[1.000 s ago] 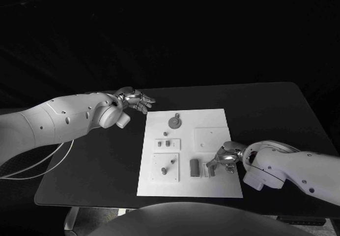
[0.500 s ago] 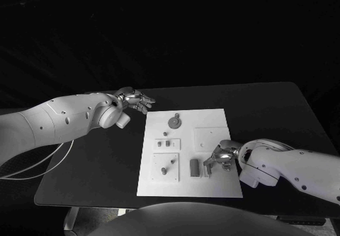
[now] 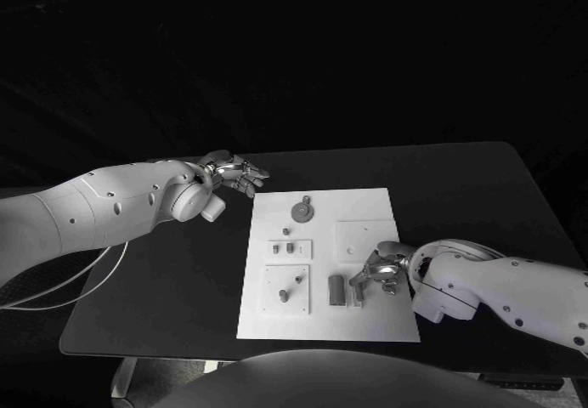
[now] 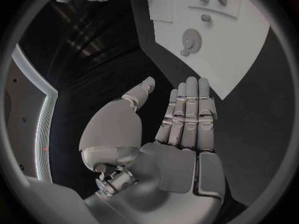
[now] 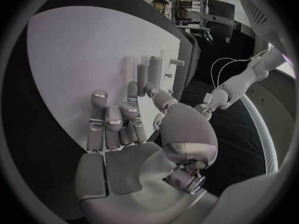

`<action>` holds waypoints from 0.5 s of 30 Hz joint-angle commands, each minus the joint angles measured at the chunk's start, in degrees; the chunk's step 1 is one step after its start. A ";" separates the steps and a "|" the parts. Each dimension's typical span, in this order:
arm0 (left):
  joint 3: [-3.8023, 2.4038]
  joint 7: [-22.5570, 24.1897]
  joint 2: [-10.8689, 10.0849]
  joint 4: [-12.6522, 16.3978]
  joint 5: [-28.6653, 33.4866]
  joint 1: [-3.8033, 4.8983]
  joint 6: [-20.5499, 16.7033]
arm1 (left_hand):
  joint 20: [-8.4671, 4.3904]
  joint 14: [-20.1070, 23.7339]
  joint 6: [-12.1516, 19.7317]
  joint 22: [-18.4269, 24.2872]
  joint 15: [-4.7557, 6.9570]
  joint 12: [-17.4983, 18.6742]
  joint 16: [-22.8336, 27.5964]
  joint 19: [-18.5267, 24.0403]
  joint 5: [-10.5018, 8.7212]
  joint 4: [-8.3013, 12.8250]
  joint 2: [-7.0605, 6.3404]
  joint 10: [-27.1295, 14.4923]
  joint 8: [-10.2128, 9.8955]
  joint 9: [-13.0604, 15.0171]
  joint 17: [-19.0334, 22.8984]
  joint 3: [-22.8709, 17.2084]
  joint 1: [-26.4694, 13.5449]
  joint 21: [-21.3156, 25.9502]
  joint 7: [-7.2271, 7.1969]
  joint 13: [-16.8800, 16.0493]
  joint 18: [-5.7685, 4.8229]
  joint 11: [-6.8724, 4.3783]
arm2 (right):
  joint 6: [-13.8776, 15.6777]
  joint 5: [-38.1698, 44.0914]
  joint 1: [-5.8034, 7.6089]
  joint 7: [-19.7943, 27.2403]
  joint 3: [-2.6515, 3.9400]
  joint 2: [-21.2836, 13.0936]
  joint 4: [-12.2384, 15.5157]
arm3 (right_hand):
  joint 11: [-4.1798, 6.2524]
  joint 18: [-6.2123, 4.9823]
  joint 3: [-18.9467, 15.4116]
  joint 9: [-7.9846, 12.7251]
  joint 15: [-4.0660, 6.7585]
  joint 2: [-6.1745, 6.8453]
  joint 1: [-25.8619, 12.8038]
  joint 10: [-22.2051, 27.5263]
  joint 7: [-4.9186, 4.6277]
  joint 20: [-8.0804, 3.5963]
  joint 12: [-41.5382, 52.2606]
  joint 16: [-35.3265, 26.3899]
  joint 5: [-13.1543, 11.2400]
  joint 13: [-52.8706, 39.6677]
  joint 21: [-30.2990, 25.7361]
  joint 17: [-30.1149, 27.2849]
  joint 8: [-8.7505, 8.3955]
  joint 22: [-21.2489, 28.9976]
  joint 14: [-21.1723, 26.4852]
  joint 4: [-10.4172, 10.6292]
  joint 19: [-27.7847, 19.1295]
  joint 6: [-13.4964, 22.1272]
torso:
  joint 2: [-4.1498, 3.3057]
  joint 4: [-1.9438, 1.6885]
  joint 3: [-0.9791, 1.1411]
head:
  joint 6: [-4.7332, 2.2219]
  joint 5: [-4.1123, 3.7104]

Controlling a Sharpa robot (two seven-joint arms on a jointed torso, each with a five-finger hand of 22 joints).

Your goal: Assemble the parts on the task board

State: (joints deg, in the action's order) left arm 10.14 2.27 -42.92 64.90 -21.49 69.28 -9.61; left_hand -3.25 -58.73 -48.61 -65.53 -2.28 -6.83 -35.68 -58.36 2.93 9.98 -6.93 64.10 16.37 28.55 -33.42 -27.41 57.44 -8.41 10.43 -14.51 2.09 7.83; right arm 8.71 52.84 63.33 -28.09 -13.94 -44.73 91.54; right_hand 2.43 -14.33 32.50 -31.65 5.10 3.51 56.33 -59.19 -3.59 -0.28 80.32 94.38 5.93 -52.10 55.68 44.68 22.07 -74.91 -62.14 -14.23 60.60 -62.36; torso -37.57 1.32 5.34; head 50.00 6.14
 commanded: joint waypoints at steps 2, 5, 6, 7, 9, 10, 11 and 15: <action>-0.04 0.21 0.09 0.09 -0.12 0.05 0.75 | 0.13 -0.07 0.43 -0.07 -0.25 -0.17 0.28 0.10 -0.09 0.00 -0.33 -0.45 0.24 -0.08 -0.10 0.37 -0.06 0.36 0.05 0.07 0.46 -0.09 | -2.28 0.62 -0.08 -0.14 -0.04 -0.09 0.17 | -0.09 -0.67 2.97 -0.08 0.07 -1.71 1.01 -0.26 -0.16 -0.11 -0.01 -0.12 0.19 -0.09 0.27 -0.09 0.39 -0.76 -0.23 -2.49 0.38 0.07 | 0.02 0.01 0.02 | 0.00 0.01; -0.04 0.22 0.08 0.12 -0.13 0.05 0.78 | 0.13 -0.07 0.43 -0.08 -0.26 -0.18 0.28 0.10 -0.09 0.00 -0.34 -0.45 0.24 -0.08 -0.11 0.37 -0.06 0.36 0.05 0.07 0.47 -0.09 | -2.54 0.45 -0.12 -0.39 -0.05 -0.29 0.42 | -0.10 -0.67 2.99 -0.08 0.08 -1.72 0.99 -0.25 -0.16 -0.11 -0.01 -0.12 0.19 -0.10 0.27 -0.09 0.39 -0.76 -0.22 -2.49 0.37 0.08 | 0.02 0.03 0.00 | 0.00 0.01; -0.04 0.19 0.08 0.12 -0.13 0.05 0.79 | 0.13 -0.07 0.43 -0.08 -0.26 -0.18 0.29 0.10 -0.09 0.00 -0.34 -0.45 0.24 -0.08 -0.12 0.37 -0.06 0.36 0.05 0.07 0.47 -0.09 | -2.58 0.29 -0.14 -0.45 -0.05 -0.36 0.52 | -0.10 -0.67 2.99 -0.08 0.08 -1.72 0.98 -0.25 -0.16 -0.11 -0.01 -0.13 0.19 -0.10 0.27 -0.09 0.39 -0.76 -0.22 -2.49 0.37 0.08 | 0.01 0.04 0.00 | 0.00 0.00; -0.04 0.19 0.08 0.12 -0.14 0.05 0.78 | 0.13 -0.07 0.43 -0.08 -0.26 -0.18 0.29 0.10 -0.09 0.00 -0.34 -0.45 0.24 -0.08 -0.12 0.37 -0.06 0.37 0.05 0.07 0.47 -0.09 | -2.69 0.11 -0.15 -0.52 -0.06 -0.39 0.62 | -0.10 -0.67 3.00 -0.08 0.08 -1.73 0.96 -0.25 -0.17 -0.11 -0.01 -0.13 0.19 -0.10 0.26 -0.09 0.39 -0.76 -0.22 -2.50 0.37 0.08 | 0.00 0.03 0.00 | 0.00 0.02; -0.04 0.18 0.08 0.12 -0.14 0.05 0.77 | 0.13 -0.07 0.44 -0.08 -0.26 -0.18 0.29 0.10 -0.09 0.00 -0.34 -0.45 0.25 -0.08 -0.13 0.37 -0.06 0.37 0.05 0.07 0.47 -0.09 | -2.66 0.04 -0.18 -0.60 -0.07 -0.48 0.78 | -0.10 -0.67 3.01 -0.08 0.08 -1.74 0.95 -0.24 -0.17 -0.11 -0.01 -0.13 0.19 -0.10 0.26 -0.09 0.39 -0.76 -0.22 -2.50 0.37 0.09 | 0.01 0.03 0.01 | 0.00 0.06; -0.04 0.19 0.07 0.12 -0.14 0.05 0.74 | 0.13 -0.07 0.44 -0.09 -0.26 -0.18 0.30 0.10 -0.09 0.00 -0.34 -0.46 0.25 -0.08 -0.13 0.37 -0.06 0.37 0.05 0.07 0.47 -0.09 | -2.68 0.04 -0.22 -0.64 -0.07 -0.55 0.84 | -0.10 -0.67 3.01 -0.08 0.08 -1.74 0.94 -0.24 -0.17 -0.11 -0.02 -0.13 0.19 -0.11 0.26 -0.09 0.40 -0.76 -0.22 -2.50 0.36 0.09 | 0.02 0.03 0.01 | 0.00 0.05; -0.04 0.20 0.07 0.11 -0.15 0.05 0.75 | 0.13 -0.07 0.44 -0.09 -0.26 -0.18 0.30 0.10 -0.09 0.00 -0.34 -0.46 0.25 -0.08 -0.14 0.38 -0.06 0.37 0.05 0.07 0.47 -0.09 | -2.72 0.04 -0.25 -0.74 -0.08 -0.62 0.86 | -0.10 -0.67 3.02 -0.08 0.08 -1.74 0.93 -0.24 -0.17 -0.11 -0.02 -0.13 0.19 -0.11 0.26 -0.09 0.40 -0.76 -0.22 -2.50 0.36 0.09 | 0.02 0.04 0.01 | 0.00 0.04; -0.04 0.18 0.06 0.15 -0.16 0.05 0.79 | 0.13 -0.07 0.44 -0.10 -0.26 -0.19 0.31 0.09 -0.09 0.00 -0.35 -0.46 0.26 -0.08 -0.15 0.38 -0.05 0.38 0.05 0.07 0.47 -0.09 | -2.68 -0.07 -0.33 -0.81 -0.11 -0.76 0.88 | -0.11 -0.67 3.03 -0.07 0.08 -1.76 0.90 -0.23 -0.17 -0.11 -0.02 -0.14 0.19 -0.11 0.25 -0.09 0.41 -0.75 -0.22 -2.50 0.36 0.09 | 0.01 0.04 -0.01 | 0.00 0.01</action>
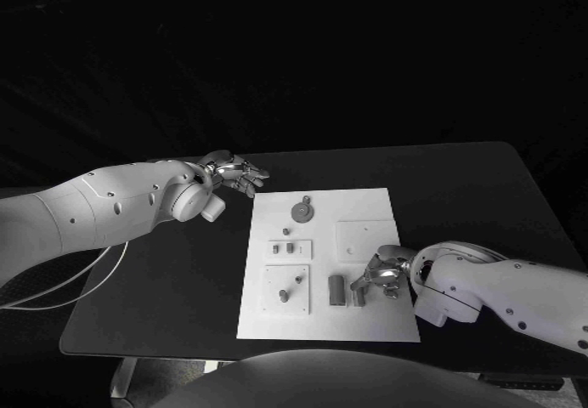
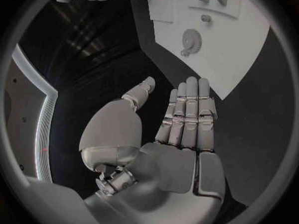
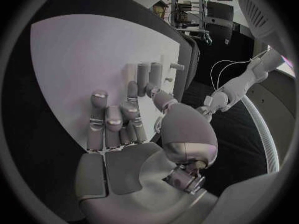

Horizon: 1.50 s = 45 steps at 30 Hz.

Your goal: Assemble the parts on the task board

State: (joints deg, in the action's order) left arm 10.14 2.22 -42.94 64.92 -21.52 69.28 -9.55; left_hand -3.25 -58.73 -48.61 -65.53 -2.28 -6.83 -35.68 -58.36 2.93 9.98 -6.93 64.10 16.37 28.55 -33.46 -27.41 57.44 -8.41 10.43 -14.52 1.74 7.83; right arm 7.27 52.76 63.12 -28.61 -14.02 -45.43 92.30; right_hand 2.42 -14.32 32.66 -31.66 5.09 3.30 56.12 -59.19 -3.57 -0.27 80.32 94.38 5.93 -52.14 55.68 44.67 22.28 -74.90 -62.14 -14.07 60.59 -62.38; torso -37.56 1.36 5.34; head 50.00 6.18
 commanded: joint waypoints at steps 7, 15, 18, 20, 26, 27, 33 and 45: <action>-0.03 0.20 0.10 0.16 -0.14 0.05 0.70 | 0.13 -0.07 0.44 -0.11 -0.26 -0.19 0.33 0.10 -0.09 0.01 -0.36 -0.47 0.27 -0.08 -0.14 0.38 -0.05 0.40 0.05 0.08 0.82 -0.09 | -1.04 -0.01 -0.46 -0.19 -0.06 0.40 -0.39 | -0.10 -0.68 2.91 -0.06 0.09 -1.55 1.05 -0.23 -0.20 -0.13 -0.02 -0.14 0.18 -0.09 0.24 -0.08 0.22 -0.76 -0.23 -2.66 0.36 0.11 | -0.01 -0.05 0.00 | 0.00 -0.04; -0.03 0.15 0.12 0.18 -0.15 0.05 0.74 | 0.14 -0.08 0.45 -0.13 -0.26 -0.20 0.35 0.09 -0.09 0.00 -0.36 -0.47 0.28 -0.08 -0.17 0.38 -0.05 0.41 0.05 0.09 0.82 -0.09 | -1.07 -0.01 -0.70 0.00 -0.07 1.06 -1.16 | -0.10 -0.68 2.94 -0.06 0.09 -1.56 0.99 -0.22 -0.20 -0.13 -0.02 -0.15 0.18 -0.11 0.23 -0.07 0.22 -0.76 -0.22 -2.66 0.35 0.13 | -0.02 -0.05 0.01 | 0.00 0.11; -0.03 0.15 0.14 0.16 -0.15 0.05 0.73 | 0.14 -0.08 0.46 -0.13 -0.26 -0.20 0.36 0.09 -0.09 0.00 -0.36 -0.48 0.29 -0.09 -0.18 0.39 -0.06 0.42 0.05 0.09 0.82 -0.09 | -1.09 0.00 -0.88 0.02 -0.07 1.26 -1.52 | -0.11 -0.68 2.95 -0.05 0.10 -1.57 0.96 -0.22 -0.21 -0.13 -0.03 -0.15 0.18 -0.11 0.23 -0.07 0.22 -0.76 -0.22 -2.66 0.35 0.14 | -0.02 -0.03 0.00 | 0.00 0.04; -0.03 0.14 0.14 0.17 -0.15 0.05 0.73 | 0.14 -0.08 0.46 -0.14 -0.26 -0.20 0.37 0.09 -0.09 0.00 -0.36 -0.48 0.29 -0.09 -0.19 0.39 -0.06 0.42 0.05 0.09 0.82 -0.09 | -1.17 0.00 -0.92 0.05 -0.07 1.35 -1.72 | -0.11 -0.68 2.96 -0.05 0.10 -1.57 0.94 -0.21 -0.21 -0.13 -0.03 -0.16 0.18 -0.11 0.23 -0.07 0.22 -0.76 -0.22 -2.66 0.35 0.15 | -0.01 -0.02 -0.01 | 0.00 0.11; -0.03 0.13 0.16 0.16 -0.15 0.05 0.74 | 0.14 -0.08 0.46 -0.14 -0.26 -0.21 0.38 0.09 -0.09 -0.01 -0.35 -0.48 0.30 -0.09 -0.21 0.39 -0.06 0.43 0.05 0.09 0.82 -0.09 | -1.22 0.00 -1.00 0.15 -0.08 1.66 -2.13 | -0.12 -0.68 2.98 -0.03 0.10 -1.57 0.84 -0.19 -0.23 -0.12 -0.05 -0.17 0.17 -0.12 0.21 -0.07 0.20 -0.75 -0.21 -2.64 0.34 0.21 | 0.00 -0.03 0.01 | 0.00 0.03; -0.03 0.11 0.16 0.18 -0.15 0.05 0.76 | 0.14 -0.08 0.47 -0.15 -0.26 -0.21 0.39 0.09 -0.09 -0.01 -0.36 -0.48 0.30 -0.09 -0.22 0.39 -0.07 0.43 0.05 0.10 0.82 -0.09 | -1.35 0.00 -1.02 0.18 -0.09 1.85 -2.31 | -0.14 -0.68 2.98 -0.02 0.09 -1.56 0.76 -0.16 -0.25 -0.12 -0.06 -0.18 0.17 -0.13 0.20 -0.07 0.19 -0.75 -0.20 -2.63 0.32 0.26 | 0.00 -0.02 0.01 | 0.00 0.03; -0.03 0.05 0.17 0.16 -0.15 0.05 0.80 | 0.14 -0.08 0.47 -0.15 -0.26 -0.22 0.40 0.09 -0.09 -0.02 -0.36 -0.48 0.31 -0.09 -0.24 0.39 -0.07 0.45 0.05 0.10 0.82 -0.09 | -0.84 0.34 -1.25 0.22 -0.11 2.14 -3.01 | -0.26 -0.68 3.02 0.07 0.09 -1.31 0.28 0.07 -0.36 -0.05 -0.21 -0.28 0.17 -0.15 0.09 -0.07 0.07 -0.71 -0.07 -2.56 0.23 0.61 | -0.01 -0.06 0.02 | 0.00 0.09; -0.03 0.00 0.18 0.13 -0.19 0.05 0.88 | 0.15 -0.08 0.49 -0.17 -0.27 -0.22 0.44 0.08 -0.09 -0.03 -0.37 -0.50 0.32 -0.09 -0.28 0.40 -0.10 0.47 0.06 0.11 0.82 -0.08 | -0.46 1.12 -1.35 0.43 -0.12 2.49 -3.21 | -0.46 -0.68 3.16 0.20 0.12 -0.90 -0.20 0.48 -0.56 0.08 -0.46 -0.47 0.17 -0.11 -0.11 -0.08 -0.10 -0.63 0.20 -2.46 0.08 1.08 | -0.01 -0.03 0.00 | 0.00 0.10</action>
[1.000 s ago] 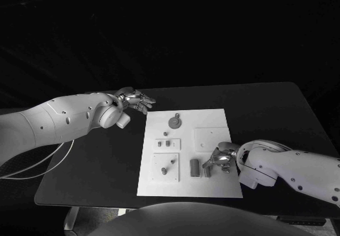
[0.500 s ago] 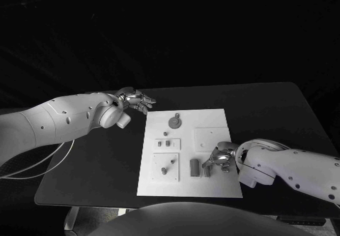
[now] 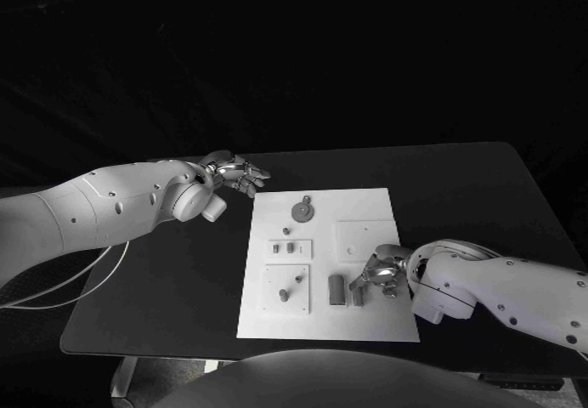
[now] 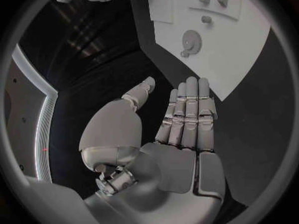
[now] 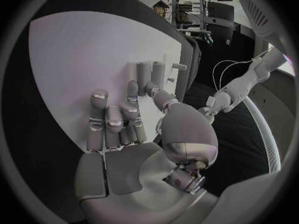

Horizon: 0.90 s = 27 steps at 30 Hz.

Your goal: Assemble the parts on the task board

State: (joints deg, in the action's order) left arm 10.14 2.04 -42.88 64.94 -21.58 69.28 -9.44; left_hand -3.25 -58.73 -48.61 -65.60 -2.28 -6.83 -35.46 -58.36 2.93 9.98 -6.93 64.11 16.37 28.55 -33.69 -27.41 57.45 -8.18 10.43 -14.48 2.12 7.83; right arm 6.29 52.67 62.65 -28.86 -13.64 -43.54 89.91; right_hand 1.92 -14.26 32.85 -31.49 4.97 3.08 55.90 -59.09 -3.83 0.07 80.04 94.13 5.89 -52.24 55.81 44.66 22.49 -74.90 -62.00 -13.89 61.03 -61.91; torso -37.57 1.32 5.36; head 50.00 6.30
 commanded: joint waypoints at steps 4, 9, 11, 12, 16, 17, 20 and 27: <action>-0.03 0.18 0.12 0.10 -0.14 0.05 0.75 | 0.15 -0.08 0.50 -0.11 -0.27 -0.23 0.23 0.08 -0.09 -0.04 -0.37 -0.50 0.33 -0.10 -0.08 0.40 -0.10 0.25 0.06 0.08 0.44 -0.08 | 0.54 1.34 -0.93 0.75 -0.51 0.77 -0.81 | 0.04 -0.74 2.97 0.03 0.24 -0.68 0.02 0.38 -0.30 -0.26 -0.18 -0.22 0.21 -0.02 -0.24 -0.06 -0.32 -0.63 0.06 -2.64 -0.36 0.61 | -0.01 -0.01 -0.03 | 0.00 0.02; -0.03 0.17 0.12 0.10 -0.18 0.05 0.75 | 0.15 -0.08 0.51 -0.12 -0.27 -0.24 0.25 0.08 -0.09 -0.04 -0.38 -0.51 0.34 -0.10 -0.11 0.41 -0.10 0.27 0.06 0.08 0.44 -0.08 | 1.15 1.36 -0.98 0.73 -0.51 0.83 -0.86 | 0.04 -0.74 2.97 0.03 0.24 -0.68 0.02 0.38 -0.30 -0.26 -0.18 -0.22 0.21 -0.02 -0.24 -0.06 -0.32 -0.63 0.06 -2.64 -0.36 0.61 | 0.00 -0.01 -0.02 | 0.00 0.09; -0.03 0.17 0.12 0.10 -0.23 0.05 0.75 | 0.15 -0.09 0.51 -0.13 -0.27 -0.24 0.26 0.08 -0.09 -0.04 -0.39 -0.52 0.34 -0.10 -0.12 0.41 -0.10 0.28 0.06 0.08 0.44 -0.08 | 1.38 1.35 -0.98 0.76 -0.52 0.83 -0.87 | 0.04 -0.74 2.97 0.03 0.24 -0.68 0.02 0.38 -0.30 -0.26 -0.18 -0.22 0.21 -0.02 -0.24 -0.06 -0.32 -0.63 0.06 -2.64 -0.36 0.61 | 0.00 0.00 -0.02 | 0.00 0.10; -0.03 0.18 0.12 0.10 -0.27 0.05 0.75 | 0.15 -0.09 0.52 -0.13 -0.27 -0.24 0.27 0.08 -0.09 -0.04 -0.39 -0.52 0.34 -0.10 -0.13 0.41 -0.10 0.28 0.06 0.08 0.44 -0.08 | 1.49 1.36 -0.98 0.76 -0.52 0.83 -0.84 | 0.04 -0.74 2.97 0.03 0.24 -0.68 0.02 0.38 -0.30 -0.26 -0.18 -0.22 0.21 -0.02 -0.24 -0.06 -0.32 -0.63 0.06 -2.64 -0.36 0.61 | 0.00 -0.01 -0.02 | 0.00 0.07; -0.03 0.16 0.12 0.11 -0.28 0.05 0.75 | 0.15 -0.09 0.52 -0.14 -0.27 -0.25 0.29 0.08 -0.09 -0.05 -0.39 -0.52 0.35 -0.10 -0.16 0.41 -0.10 0.30 0.06 0.09 0.44 -0.08 | 1.49 1.37 -0.99 0.80 -0.53 0.86 -0.84 | 0.04 -0.74 2.97 0.03 0.24 -0.68 0.02 0.38 -0.30 -0.26 -0.18 -0.22 0.21 -0.02 -0.24 -0.06 -0.32 -0.63 0.06 -2.64 -0.36 0.61 | 0.00 0.00 -0.04 | 0.00 0.16; -0.03 0.17 0.12 0.11 -0.28 0.05 0.76 | 0.15 -0.09 0.53 -0.15 -0.27 -0.25 0.30 0.08 -0.09 -0.05 -0.40 -0.52 0.36 -0.10 -0.17 0.41 -0.10 0.30 0.06 0.09 0.44 -0.08 | 1.50 1.38 -0.99 0.80 -0.53 0.86 -0.84 | 0.04 -0.74 2.97 0.03 0.24 -0.68 0.02 0.38 -0.30 -0.26 -0.18 -0.22 0.21 -0.02 -0.24 -0.06 -0.32 -0.63 0.06 -2.64 -0.36 0.61 | 0.00 0.00 -0.03 | 0.00 0.16; -0.03 0.16 0.11 0.09 -0.28 0.05 0.75 | 0.15 -0.09 0.53 -0.15 -0.27 -0.25 0.31 0.08 -0.09 -0.05 -0.40 -0.53 0.36 -0.10 -0.18 0.41 -0.11 0.31 0.06 0.09 0.44 -0.08 | 1.49 1.39 -0.99 0.82 -0.54 0.85 -0.80 | 0.04 -0.74 2.97 0.03 0.24 -0.68 0.02 0.38 -0.30 -0.26 -0.18 -0.22 0.21 -0.02 -0.24 -0.06 -0.32 -0.63 0.06 -2.64 -0.36 0.61 | 0.00 -0.01 -0.03 | 0.00 0.17; -0.03 0.14 0.12 0.08 -0.29 0.05 0.76 | 0.15 -0.09 0.53 -0.16 -0.27 -0.25 0.31 0.08 -0.09 -0.05 -0.41 -0.53 0.37 -0.10 -0.19 0.41 -0.11 0.32 0.06 0.09 0.44 -0.08 | 1.87 1.44 -1.00 0.88 -0.55 0.70 -0.72 | 0.04 -0.74 2.97 0.03 0.24 -0.68 0.02 0.38 -0.30 -0.26 -0.18 -0.22 0.21 -0.02 -0.24 -0.06 -0.32 -0.63 0.06 -2.64 -0.36 0.61 | 0.01 0.01 -0.01 | 0.00 0.21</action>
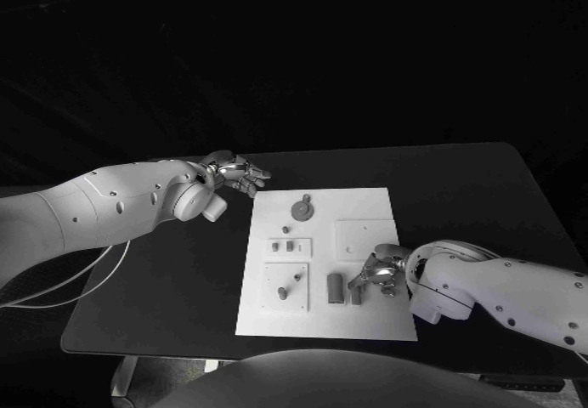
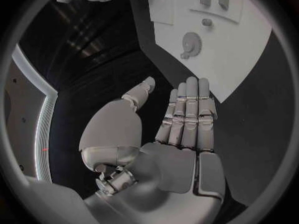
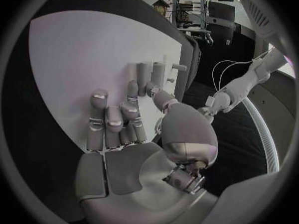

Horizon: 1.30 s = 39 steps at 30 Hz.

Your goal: Assemble the parts on the task board

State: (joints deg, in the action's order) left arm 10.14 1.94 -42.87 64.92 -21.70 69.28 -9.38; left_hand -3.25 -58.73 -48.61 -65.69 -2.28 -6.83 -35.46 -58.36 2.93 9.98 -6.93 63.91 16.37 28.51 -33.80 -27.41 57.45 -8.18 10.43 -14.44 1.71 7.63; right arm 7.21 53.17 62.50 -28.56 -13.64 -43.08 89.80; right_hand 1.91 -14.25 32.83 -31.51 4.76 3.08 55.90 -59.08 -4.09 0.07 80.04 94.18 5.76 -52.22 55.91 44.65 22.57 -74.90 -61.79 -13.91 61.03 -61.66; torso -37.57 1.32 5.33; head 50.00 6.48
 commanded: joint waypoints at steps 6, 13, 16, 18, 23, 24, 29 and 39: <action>-0.03 0.21 0.08 0.09 -0.21 0.05 0.65 | 0.16 -0.09 0.54 -0.08 -0.28 -0.26 0.34 0.08 -0.09 -0.06 -0.42 -0.34 0.38 -0.06 -0.11 0.41 -0.11 0.34 0.06 0.06 0.86 0.12 | 1.46 1.04 -0.87 0.71 -0.55 0.10 -0.45 | 0.05 -0.75 2.98 0.05 0.45 -0.68 0.02 0.37 -0.04 -0.26 -0.19 -0.27 0.35 -0.03 -0.34 -0.06 -0.40 -0.63 -0.15 -2.62 -0.36 0.35 | 0.01 0.02 0.04 | 0.00 0.03; -0.03 0.17 0.07 0.09 -0.29 0.05 0.65 | 0.16 -0.10 0.56 -0.10 -0.28 -0.27 0.38 0.07 -0.09 -0.06 -0.43 -0.34 0.39 -0.07 -0.16 0.41 -0.10 0.36 0.07 0.06 0.87 0.12 | 1.50 1.05 -0.87 0.99 -0.55 -0.07 -0.28 | 0.05 -0.75 2.98 0.05 0.45 -0.68 0.02 0.37 -0.04 -0.26 -0.19 -0.27 0.35 -0.03 -0.34 -0.06 -0.40 -0.63 -0.15 -2.62 -0.36 0.35 | 0.01 0.01 0.03 | 0.00 0.04; -0.03 0.16 0.07 0.09 -0.30 0.05 0.65 | 0.16 -0.10 0.56 -0.11 -0.28 -0.28 0.39 0.07 -0.09 -0.06 -0.44 -0.35 0.40 -0.07 -0.18 0.41 -0.10 0.37 0.07 0.07 0.87 0.12 | 1.34 1.05 -0.88 1.14 -0.55 -0.18 -0.24 | -2.16 -0.28 1.24 0.67 0.39 6.41 -6.99 1.45 -0.56 0.28 -1.00 -0.92 0.63 0.24 -0.97 -0.25 -1.81 -0.20 0.54 2.00 -0.73 2.90 | 0.00 0.00 0.03 | 0.00 0.03; -0.03 0.16 0.06 0.09 -0.31 0.05 0.65 | 0.16 -0.11 0.56 -0.11 -0.28 -0.28 0.40 0.07 -0.09 -0.06 -0.45 -0.35 0.40 -0.07 -0.19 0.40 -0.10 0.38 0.07 0.07 0.87 0.12 | 1.24 1.05 -0.88 1.16 -0.55 -0.21 -0.24 | -1.76 -0.55 2.15 0.70 0.44 7.42 -6.95 1.67 -1.15 0.17 -1.10 -1.00 0.75 0.26 -1.15 -0.26 -1.82 -0.07 0.68 2.89 -0.75 2.95 | 0.00 0.01 0.02 | 0.00 0.00; -0.03 0.11 0.05 0.12 -0.34 0.05 0.66 | 0.16 -0.11 0.57 -0.13 -0.28 -0.29 0.42 0.06 -0.09 -0.06 -0.46 -0.35 0.41 -0.07 -0.22 0.40 -0.09 0.39 0.07 0.07 0.87 0.12 | 1.09 1.16 -0.89 1.26 -0.55 -0.32 -0.24 | -1.36 -0.75 6.15 0.67 0.99 10.65 -6.08 2.31 -1.49 -0.09 -0.82 -0.88 0.16 0.01 -1.34 0.03 -1.56 0.06 1.12 7.50 -0.41 3.25 | 0.01 0.00 0.00 | 0.00 -0.01; -0.03 0.11 0.04 0.12 -0.34 0.05 0.65 | 0.16 -0.11 0.57 -0.13 -0.28 -0.29 0.42 0.06 -0.09 -0.06 -0.46 -0.35 0.42 -0.07 -0.22 0.40 -0.09 0.39 0.07 0.07 0.87 0.12 | 1.09 1.16 -0.90 1.29 -0.55 -0.35 -0.23 | -1.36 -0.75 6.14 0.67 1.00 10.67 -6.08 2.32 -1.49 -0.09 -0.81 -0.88 0.16 0.00 -1.34 0.03 -1.55 0.05 1.13 7.53 -0.42 3.26 | 0.01 0.01 0.00 | 0.00 0.00; -0.03 0.08 0.01 0.15 -0.38 0.05 0.60 | 0.16 -0.11 0.58 -0.14 -0.28 -0.29 0.43 0.06 -0.09 -0.06 -0.48 -0.36 0.42 -0.07 -0.25 0.40 -0.09 0.41 0.07 0.08 0.87 0.12 | 1.02 1.19 -0.92 1.31 -0.55 -0.40 -0.21 | -1.37 -0.75 6.08 0.65 1.02 10.80 -6.06 2.37 -1.49 -0.09 -0.78 -0.86 0.16 -0.02 -1.32 0.06 -1.51 0.01 1.16 7.63 -0.47 3.30 | 0.00 0.00 0.01 | 0.00 0.04; -0.03 -0.04 -0.02 0.21 -0.51 0.05 0.64 | 0.16 -0.12 0.59 -0.15 -0.28 -0.30 0.46 0.05 -0.09 -0.05 -0.51 -0.36 0.43 -0.07 -0.28 0.41 -0.08 0.42 0.07 0.08 0.87 0.12 | 1.15 2.49 -0.94 1.56 -0.55 -0.74 -0.08 | -1.33 -0.75 6.08 0.53 1.09 10.42 -5.40 2.50 -1.44 -0.13 -0.68 -0.82 0.18 -0.07 -1.25 0.13 -1.27 -0.14 1.28 7.54 -0.60 3.28 | 0.00 0.01 0.02 | 0.00 0.00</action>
State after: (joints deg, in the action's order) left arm 10.15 1.75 -42.95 64.98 -21.99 69.28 -9.37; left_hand -3.25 -58.73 -48.40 -65.78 -2.28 -6.83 -35.23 -58.36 2.93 9.98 -6.93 63.90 16.59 28.51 -34.00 -27.41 57.45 -7.96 10.63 -14.46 2.11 7.63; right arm 7.82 53.99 62.24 -27.20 -13.73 -43.89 90.41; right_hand 0.62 -14.19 38.91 -31.55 5.69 13.65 50.02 -57.13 -3.57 0.41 79.21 93.39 5.99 -52.23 54.57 44.70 21.74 -74.95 -61.04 -6.55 60.69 -60.53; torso -37.56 1.33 5.34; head 50.00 6.50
